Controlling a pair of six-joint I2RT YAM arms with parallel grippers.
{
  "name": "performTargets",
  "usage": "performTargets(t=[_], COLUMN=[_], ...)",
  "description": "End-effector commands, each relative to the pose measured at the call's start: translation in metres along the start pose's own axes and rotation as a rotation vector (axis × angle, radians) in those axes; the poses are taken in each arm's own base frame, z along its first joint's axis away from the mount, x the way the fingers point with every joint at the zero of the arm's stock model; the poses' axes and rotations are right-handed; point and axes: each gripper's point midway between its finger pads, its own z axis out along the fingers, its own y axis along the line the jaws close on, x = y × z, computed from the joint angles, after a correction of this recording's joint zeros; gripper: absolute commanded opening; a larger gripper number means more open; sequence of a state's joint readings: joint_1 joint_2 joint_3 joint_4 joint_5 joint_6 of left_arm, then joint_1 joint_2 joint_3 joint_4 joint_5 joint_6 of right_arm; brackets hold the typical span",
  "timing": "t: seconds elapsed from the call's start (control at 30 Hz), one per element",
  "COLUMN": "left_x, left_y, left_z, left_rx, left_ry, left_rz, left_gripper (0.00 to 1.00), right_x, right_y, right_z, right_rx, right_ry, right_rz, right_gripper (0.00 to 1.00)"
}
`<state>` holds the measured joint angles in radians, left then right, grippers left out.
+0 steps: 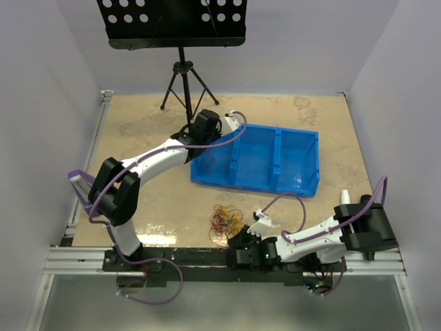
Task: Untangle the cables
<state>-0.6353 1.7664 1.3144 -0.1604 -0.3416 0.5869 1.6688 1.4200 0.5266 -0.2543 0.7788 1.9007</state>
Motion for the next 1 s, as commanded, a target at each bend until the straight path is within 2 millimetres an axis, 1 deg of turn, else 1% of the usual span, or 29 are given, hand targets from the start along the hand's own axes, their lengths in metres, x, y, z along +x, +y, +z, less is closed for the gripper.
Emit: performTargets(t=[0.0, 0.1, 0.17, 0.3, 0.4, 0.47, 0.5, 0.6, 0.67, 0.83, 0.9, 0.97], left_x=[-0.028, -0.044, -0.059, -0.105, -0.128, -0.138, -0.141, -0.145, -0.153, -0.178, -0.185, -0.193], left_y=[0.021, 0.017, 0.017, 0.032, 0.048, 0.056, 0.056, 0.048, 0.045, 0.053, 0.056, 0.056], left_z=[-0.003, 0.000, -0.001, -0.016, -0.033, -0.043, -0.046, -0.052, -0.057, -0.072, -0.074, -0.072], left_rx=[-0.050, -0.027, -0.015, -0.040, -0.066, -0.066, -0.058, 0.003, 0.035, 0.064, 0.065, 0.080], left_ry=[-0.057, -0.096, -0.118, -0.193, -0.251, -0.279, -0.286, -0.305, -0.336, -0.441, -0.460, -0.473], left_rz=[-0.073, -0.118, -0.146, -0.152, -0.162, -0.185, -0.206, -0.269, -0.324, -0.406, -0.425, -0.433], left_gripper=[0.00, 0.00, 0.00, 0.00, 0.00, 0.00, 0.00, 0.00, 0.00, 0.00, 0.00, 0.00], right_x=[0.002, 0.002, 0.002, 0.002, 0.002, 0.003, 0.003, 0.003, 0.003, 0.003, 0.002, 0.001], right_y=[-0.003, -0.005, -0.005, -0.005, -0.007, -0.006, -0.005, -0.004, -0.003, -0.001, -0.001, -0.001], right_z=[0.000, 0.001, 0.001, 0.001, 0.001, 0.001, 0.001, 0.001, 0.001, 0.001, 0.001, 0.000], right_rx=[0.012, 0.015, 0.015, 0.015, 0.020, 0.018, 0.015, 0.013, 0.013, 0.013, 0.013, 0.011], right_ry=[0.004, 0.004, 0.003, 0.004, 0.006, 0.007, 0.006, 0.005, 0.003, 0.002, 0.000, -0.001], right_rz=[0.008, 0.008, 0.011, 0.011, 0.010, 0.013, 0.013, 0.011, 0.008, 0.003, 0.002, 0.006], right_gripper=[0.00, 0.00, 0.00, 0.00, 0.00, 0.00, 0.00, 0.00, 0.00, 0.00, 0.00, 0.00])
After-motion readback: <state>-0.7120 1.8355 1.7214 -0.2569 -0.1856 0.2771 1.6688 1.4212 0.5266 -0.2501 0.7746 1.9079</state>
